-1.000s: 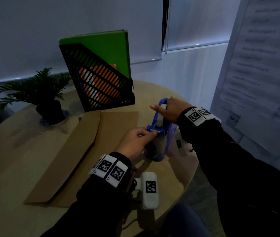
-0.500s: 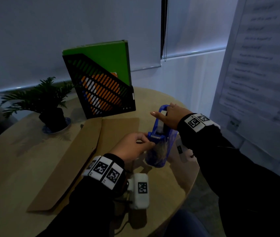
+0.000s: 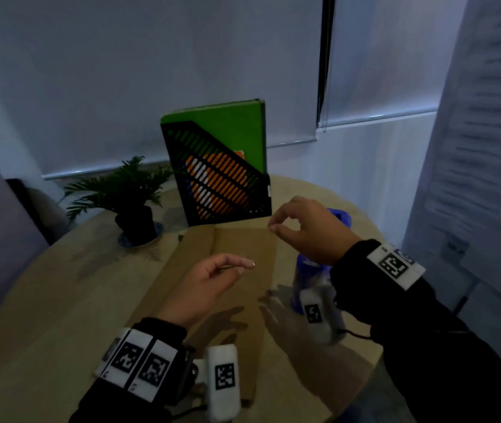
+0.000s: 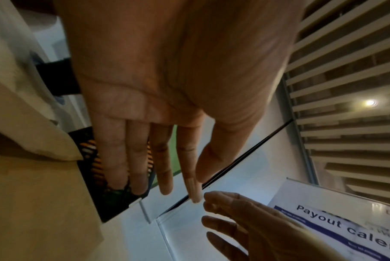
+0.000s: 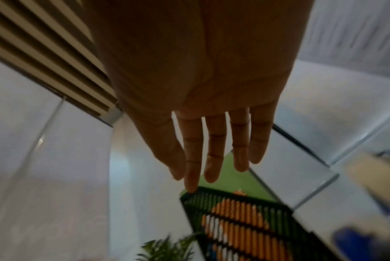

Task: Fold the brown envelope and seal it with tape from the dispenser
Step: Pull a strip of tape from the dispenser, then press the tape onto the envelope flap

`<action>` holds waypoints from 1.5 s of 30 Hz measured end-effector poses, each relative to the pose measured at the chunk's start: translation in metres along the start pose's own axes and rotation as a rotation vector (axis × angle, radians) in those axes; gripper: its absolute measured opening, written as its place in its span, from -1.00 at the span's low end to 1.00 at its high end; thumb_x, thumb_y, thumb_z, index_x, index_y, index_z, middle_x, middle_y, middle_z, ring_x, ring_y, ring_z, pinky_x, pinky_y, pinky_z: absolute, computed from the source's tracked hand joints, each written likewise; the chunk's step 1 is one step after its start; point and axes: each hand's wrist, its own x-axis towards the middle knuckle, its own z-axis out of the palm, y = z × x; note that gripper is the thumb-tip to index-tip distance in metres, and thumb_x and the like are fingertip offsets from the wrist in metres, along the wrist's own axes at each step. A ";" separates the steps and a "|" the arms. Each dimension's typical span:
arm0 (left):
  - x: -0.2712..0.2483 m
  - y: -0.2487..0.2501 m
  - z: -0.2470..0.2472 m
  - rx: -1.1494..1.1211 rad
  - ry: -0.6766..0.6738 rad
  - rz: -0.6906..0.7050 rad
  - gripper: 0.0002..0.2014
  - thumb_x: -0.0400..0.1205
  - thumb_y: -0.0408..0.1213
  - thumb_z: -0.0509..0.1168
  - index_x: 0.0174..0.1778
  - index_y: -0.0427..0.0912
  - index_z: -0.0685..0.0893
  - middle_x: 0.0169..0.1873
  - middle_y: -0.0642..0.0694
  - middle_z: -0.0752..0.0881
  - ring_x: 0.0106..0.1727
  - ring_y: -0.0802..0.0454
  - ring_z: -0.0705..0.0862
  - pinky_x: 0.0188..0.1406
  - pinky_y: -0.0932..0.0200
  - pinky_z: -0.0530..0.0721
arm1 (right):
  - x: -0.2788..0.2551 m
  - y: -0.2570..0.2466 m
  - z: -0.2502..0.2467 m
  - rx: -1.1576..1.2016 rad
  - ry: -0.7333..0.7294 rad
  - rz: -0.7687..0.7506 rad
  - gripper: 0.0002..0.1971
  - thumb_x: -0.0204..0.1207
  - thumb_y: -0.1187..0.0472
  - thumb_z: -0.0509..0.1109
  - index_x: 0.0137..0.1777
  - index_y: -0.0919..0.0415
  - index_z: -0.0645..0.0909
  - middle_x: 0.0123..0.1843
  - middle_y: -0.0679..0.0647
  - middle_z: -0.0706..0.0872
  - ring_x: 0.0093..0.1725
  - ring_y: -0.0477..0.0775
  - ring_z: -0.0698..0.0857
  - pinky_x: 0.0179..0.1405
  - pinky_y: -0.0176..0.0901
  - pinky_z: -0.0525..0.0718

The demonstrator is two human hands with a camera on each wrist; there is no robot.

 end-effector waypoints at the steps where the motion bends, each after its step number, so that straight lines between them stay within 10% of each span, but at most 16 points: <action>1: -0.003 0.000 -0.005 -0.004 0.024 0.010 -0.81 0.67 -0.36 0.24 -0.05 -0.06 0.77 0.13 0.14 0.75 0.13 0.43 0.67 0.21 0.30 0.57 | -0.002 -0.009 0.004 0.019 -0.024 -0.022 -0.82 0.56 0.08 0.37 0.05 0.09 0.74 -0.02 -0.03 0.56 0.16 0.11 0.63 0.23 -0.07 0.55; 11: -0.029 -0.003 -0.033 0.004 0.133 0.008 -0.74 0.69 -0.35 0.22 -0.10 0.05 0.78 -0.06 0.20 0.78 -0.09 0.28 0.71 0.01 0.31 0.62 | -0.012 -0.052 0.039 0.218 -0.149 0.001 -0.78 0.60 0.02 0.34 0.01 0.10 0.76 -0.21 -0.29 0.54 0.01 -0.10 0.58 -0.04 -0.27 0.44; 23: -0.047 -0.007 -0.047 -0.069 0.165 0.046 -0.76 0.67 -0.46 0.20 -0.11 -0.11 0.73 -0.15 0.13 0.80 -0.22 0.42 0.73 -0.29 0.53 0.60 | -0.015 -0.079 0.056 0.246 -0.204 -0.001 -0.76 0.57 -0.01 0.37 -0.01 0.12 0.76 0.02 0.03 0.65 0.11 0.03 0.62 -0.06 -0.18 0.48; 34: -0.063 -0.019 -0.065 0.049 0.185 0.021 -0.63 0.63 -0.54 0.20 -0.14 0.07 0.72 0.11 0.05 0.75 0.24 0.25 0.64 0.19 0.23 0.58 | -0.017 -0.098 0.070 0.225 -0.178 -0.081 -0.90 0.54 0.05 0.40 -0.19 -0.04 0.61 0.12 0.06 0.68 0.15 0.04 0.60 -0.02 -0.15 0.49; 45: -0.075 -0.031 -0.086 0.107 0.160 -0.053 -0.63 0.68 -0.43 0.19 0.03 0.23 0.68 0.12 0.11 0.72 0.26 0.18 0.65 0.26 0.14 0.57 | -0.025 -0.119 0.084 0.211 -0.161 -0.212 -0.91 0.58 0.10 0.34 -0.17 -0.01 0.55 -0.02 -0.05 0.53 0.06 -0.03 0.53 0.07 -0.17 0.50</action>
